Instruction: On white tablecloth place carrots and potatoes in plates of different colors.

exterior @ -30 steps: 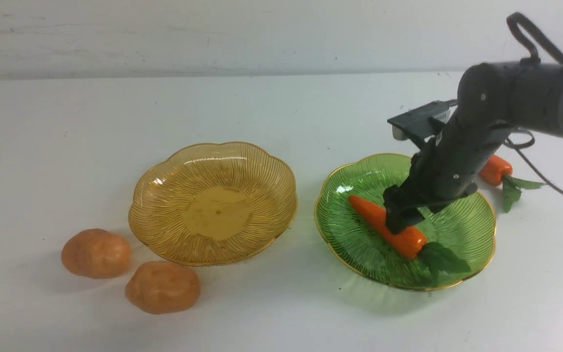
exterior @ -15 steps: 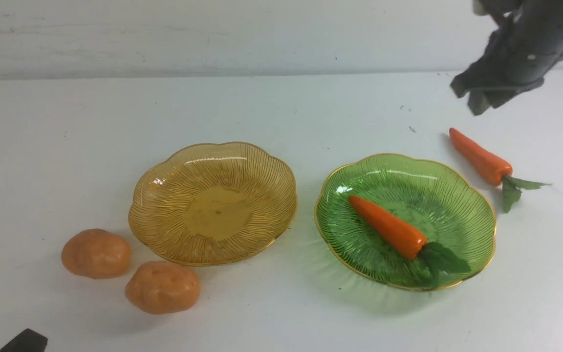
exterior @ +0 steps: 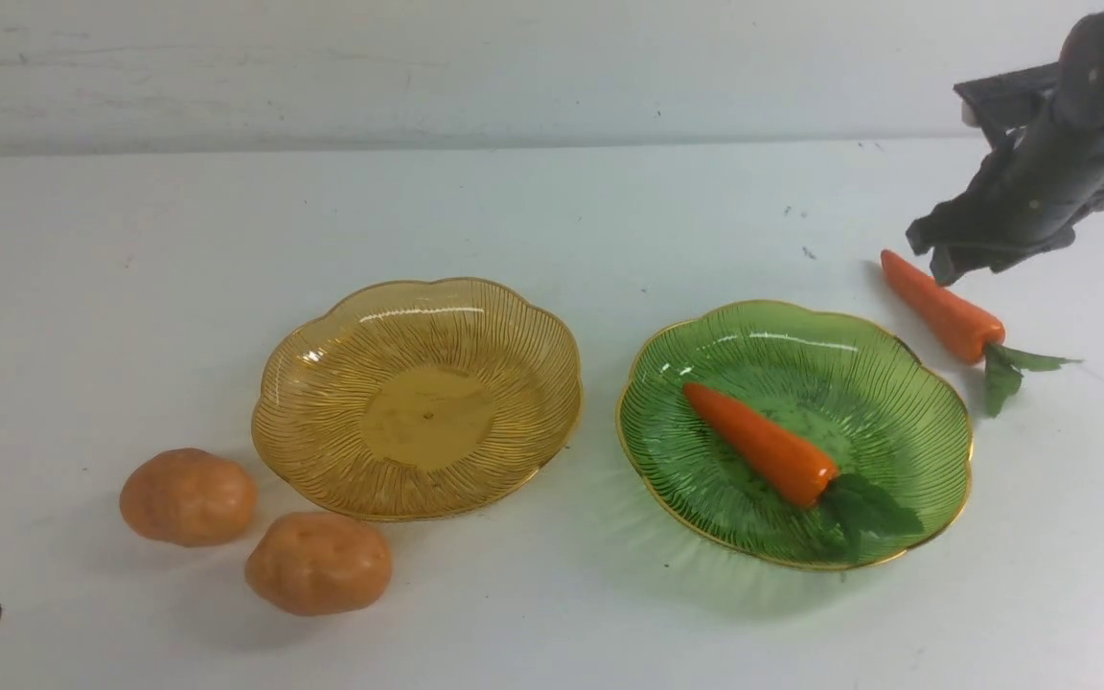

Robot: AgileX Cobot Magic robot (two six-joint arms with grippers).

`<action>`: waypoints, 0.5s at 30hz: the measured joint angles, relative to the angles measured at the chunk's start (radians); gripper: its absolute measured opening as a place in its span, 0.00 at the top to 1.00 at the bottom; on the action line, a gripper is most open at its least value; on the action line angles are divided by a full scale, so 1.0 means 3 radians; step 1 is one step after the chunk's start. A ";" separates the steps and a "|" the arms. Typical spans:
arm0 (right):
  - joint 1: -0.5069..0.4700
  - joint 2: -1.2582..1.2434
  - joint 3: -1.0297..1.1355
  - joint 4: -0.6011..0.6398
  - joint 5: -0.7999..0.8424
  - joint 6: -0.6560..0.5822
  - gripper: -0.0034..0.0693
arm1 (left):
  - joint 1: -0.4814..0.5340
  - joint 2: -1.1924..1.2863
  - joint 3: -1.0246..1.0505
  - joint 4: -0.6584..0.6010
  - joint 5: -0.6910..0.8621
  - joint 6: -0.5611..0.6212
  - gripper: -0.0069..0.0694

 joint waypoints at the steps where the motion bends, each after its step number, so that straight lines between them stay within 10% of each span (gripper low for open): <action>1: 0.0000 0.0036 0.0000 0.0000 -0.0023 0.0000 0.16 | 0.0000 0.0030 -0.0114 0.0013 0.0118 0.0105 0.91; 7: -0.0007 0.0337 -0.0016 0.0008 -0.0058 0.0054 0.02 | 0.0000 0.0748 -0.1036 0.0082 0.1063 0.0771 0.91; 15: -0.0007 0.0420 -0.0394 -0.0003 0.0526 0.0024 0.55 | 0.0000 0.2282 -0.2212 0.0674 0.2898 0.1469 0.91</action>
